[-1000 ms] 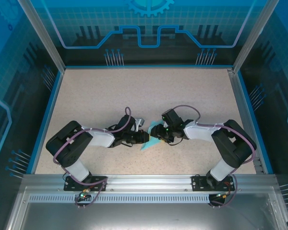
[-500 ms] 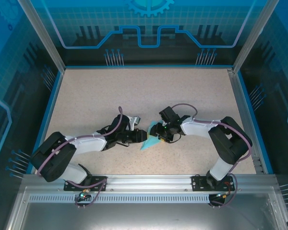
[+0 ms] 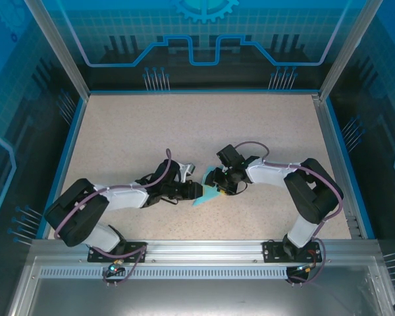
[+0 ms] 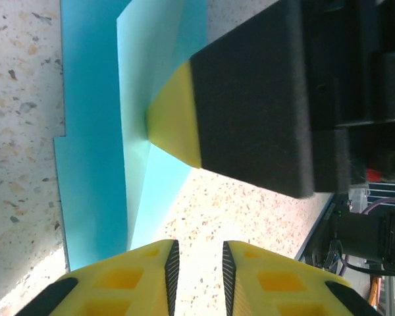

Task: Fold a paper plane with a square sheet of paper (pick it up from the middle)
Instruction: Fourth fold the wing at the center of the table.

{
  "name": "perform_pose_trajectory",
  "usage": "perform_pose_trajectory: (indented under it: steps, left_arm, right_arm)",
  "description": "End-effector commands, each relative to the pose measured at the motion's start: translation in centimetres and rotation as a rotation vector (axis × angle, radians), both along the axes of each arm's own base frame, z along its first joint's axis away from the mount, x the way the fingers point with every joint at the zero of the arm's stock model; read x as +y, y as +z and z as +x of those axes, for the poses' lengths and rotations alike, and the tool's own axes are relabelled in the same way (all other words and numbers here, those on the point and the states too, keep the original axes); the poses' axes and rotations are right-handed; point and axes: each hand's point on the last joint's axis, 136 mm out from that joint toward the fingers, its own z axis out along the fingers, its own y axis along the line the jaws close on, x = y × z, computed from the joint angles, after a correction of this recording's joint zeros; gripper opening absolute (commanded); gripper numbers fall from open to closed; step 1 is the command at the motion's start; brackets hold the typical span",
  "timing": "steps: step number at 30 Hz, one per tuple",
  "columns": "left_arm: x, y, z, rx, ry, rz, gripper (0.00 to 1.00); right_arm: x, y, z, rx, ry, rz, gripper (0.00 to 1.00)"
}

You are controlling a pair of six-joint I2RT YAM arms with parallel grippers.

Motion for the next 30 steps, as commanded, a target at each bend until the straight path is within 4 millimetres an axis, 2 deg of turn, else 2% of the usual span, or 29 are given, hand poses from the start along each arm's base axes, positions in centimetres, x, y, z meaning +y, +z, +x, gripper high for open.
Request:
perform_pose_trajectory:
  steps: [1,16,23,30]
  left_arm:
    - [-0.9,0.2,0.4,0.006,-0.025,-0.007,0.24]
    - [0.4,-2.5,1.1,0.044,0.038,0.111,0.15]
    - [0.3,-3.0,1.1,0.055,0.033,0.119,0.12]
    - [0.4,-3.3,1.2,0.062,0.039,0.134,0.10]
  right_arm:
    - [-3.3,-4.2,-2.3,0.108,-0.033,-0.164,0.55]
    - [-4.4,-4.8,-3.1,0.140,-0.043,-0.220,0.54]
    - [-4.7,-5.0,-3.3,0.153,-0.046,-0.229,0.52]
    - [-4.3,-4.4,-2.8,0.133,-0.041,-0.218,0.51]
